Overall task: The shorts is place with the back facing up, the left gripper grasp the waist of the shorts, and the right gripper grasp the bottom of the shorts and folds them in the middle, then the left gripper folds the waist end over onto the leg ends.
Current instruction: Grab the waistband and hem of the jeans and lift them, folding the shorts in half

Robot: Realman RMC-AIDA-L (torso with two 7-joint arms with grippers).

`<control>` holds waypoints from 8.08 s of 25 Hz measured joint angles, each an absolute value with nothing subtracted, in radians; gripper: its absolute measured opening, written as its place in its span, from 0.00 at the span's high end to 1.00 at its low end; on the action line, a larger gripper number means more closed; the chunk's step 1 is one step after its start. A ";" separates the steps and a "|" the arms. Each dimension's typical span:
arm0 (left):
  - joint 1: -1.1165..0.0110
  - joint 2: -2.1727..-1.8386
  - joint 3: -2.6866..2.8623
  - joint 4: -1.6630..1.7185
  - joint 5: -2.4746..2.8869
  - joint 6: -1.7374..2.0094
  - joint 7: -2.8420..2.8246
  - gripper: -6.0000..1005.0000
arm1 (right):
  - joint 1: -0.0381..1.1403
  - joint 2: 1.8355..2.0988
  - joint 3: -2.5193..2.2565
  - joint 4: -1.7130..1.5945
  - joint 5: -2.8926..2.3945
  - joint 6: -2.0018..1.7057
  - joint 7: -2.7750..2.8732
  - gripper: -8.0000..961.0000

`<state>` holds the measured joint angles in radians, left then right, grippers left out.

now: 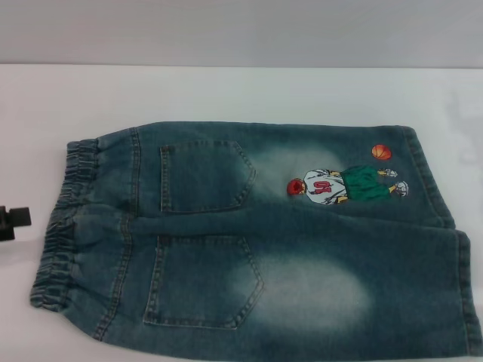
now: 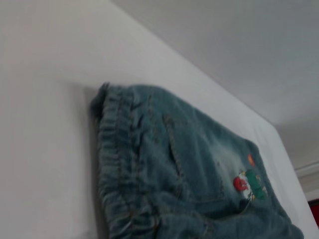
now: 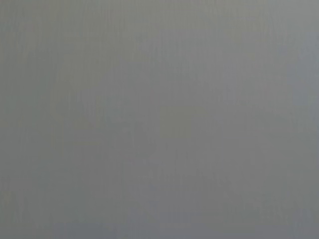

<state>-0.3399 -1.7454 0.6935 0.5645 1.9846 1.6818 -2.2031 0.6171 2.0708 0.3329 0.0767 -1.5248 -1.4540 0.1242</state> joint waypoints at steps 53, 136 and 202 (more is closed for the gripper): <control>-0.300 -1.797 0.702 0.532 2.093 1.620 -2.195 0.18 | 0.604 2.069 0.322 0.077 -1.532 -1.454 0.124 0.39; -0.398 -1.793 0.706 0.537 2.232 1.637 -2.335 0.18 | 0.613 2.069 0.331 0.073 -1.534 -1.445 0.124 0.39; -0.502 -1.773 0.715 0.541 2.353 1.659 -2.439 0.19 | 0.618 2.060 0.331 0.069 -1.532 -1.430 0.124 0.39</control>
<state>-0.5018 -1.7734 0.7155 0.5413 2.3526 1.6593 -2.4394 0.6184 2.0600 0.3314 0.0690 -1.5315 -1.4296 0.1242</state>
